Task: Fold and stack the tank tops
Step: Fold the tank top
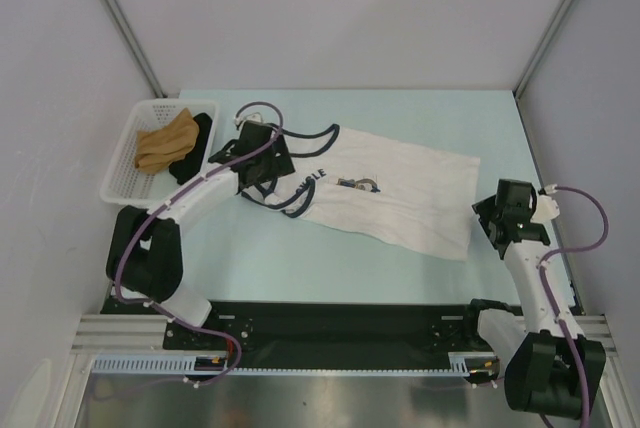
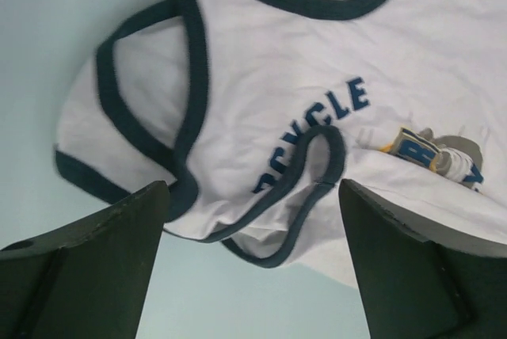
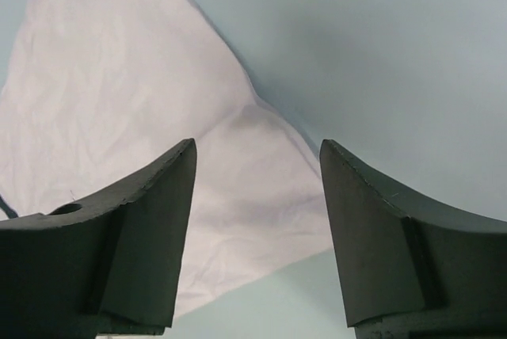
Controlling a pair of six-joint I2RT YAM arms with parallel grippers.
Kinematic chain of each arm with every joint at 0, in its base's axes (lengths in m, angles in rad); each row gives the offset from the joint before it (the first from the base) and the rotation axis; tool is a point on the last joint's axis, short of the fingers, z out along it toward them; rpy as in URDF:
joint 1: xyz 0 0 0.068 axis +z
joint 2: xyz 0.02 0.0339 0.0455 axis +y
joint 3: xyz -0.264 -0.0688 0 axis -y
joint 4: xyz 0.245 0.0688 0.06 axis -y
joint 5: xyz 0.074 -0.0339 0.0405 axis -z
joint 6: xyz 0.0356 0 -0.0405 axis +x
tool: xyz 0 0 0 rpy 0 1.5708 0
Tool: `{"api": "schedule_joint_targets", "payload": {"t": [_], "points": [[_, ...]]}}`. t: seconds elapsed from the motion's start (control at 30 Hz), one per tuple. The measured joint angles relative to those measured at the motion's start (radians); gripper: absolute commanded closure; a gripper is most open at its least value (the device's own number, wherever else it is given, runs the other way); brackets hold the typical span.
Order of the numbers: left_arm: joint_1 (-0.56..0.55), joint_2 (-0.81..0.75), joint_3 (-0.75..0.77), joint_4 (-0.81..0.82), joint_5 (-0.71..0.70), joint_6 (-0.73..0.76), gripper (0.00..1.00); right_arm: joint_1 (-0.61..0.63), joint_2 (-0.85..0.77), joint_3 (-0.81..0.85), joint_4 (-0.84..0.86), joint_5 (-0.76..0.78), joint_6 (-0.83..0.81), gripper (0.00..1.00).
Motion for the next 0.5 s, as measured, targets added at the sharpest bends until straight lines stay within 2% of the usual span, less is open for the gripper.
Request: {"api": "schedule_joint_targets", "payload": {"t": [0.1,0.27,0.37,0.5], "points": [[0.085,-0.038,-0.064,0.000,0.006,-0.019,0.12,0.010,-0.064,-0.059,-0.028,-0.040,0.009,0.34],[0.217,-0.039,-0.158,-0.002,0.010,-0.061,0.14,0.021,-0.071,-0.144,-0.095,-0.095,0.035,0.36],[0.241,-0.039,-0.181,-0.001,0.014,-0.077,0.15,0.042,-0.071,-0.158,-0.135,-0.108,0.051,0.37],[0.254,-0.030,-0.183,0.021,0.031,-0.093,0.16,0.064,-0.071,-0.164,-0.149,-0.108,0.080,0.45]]}}
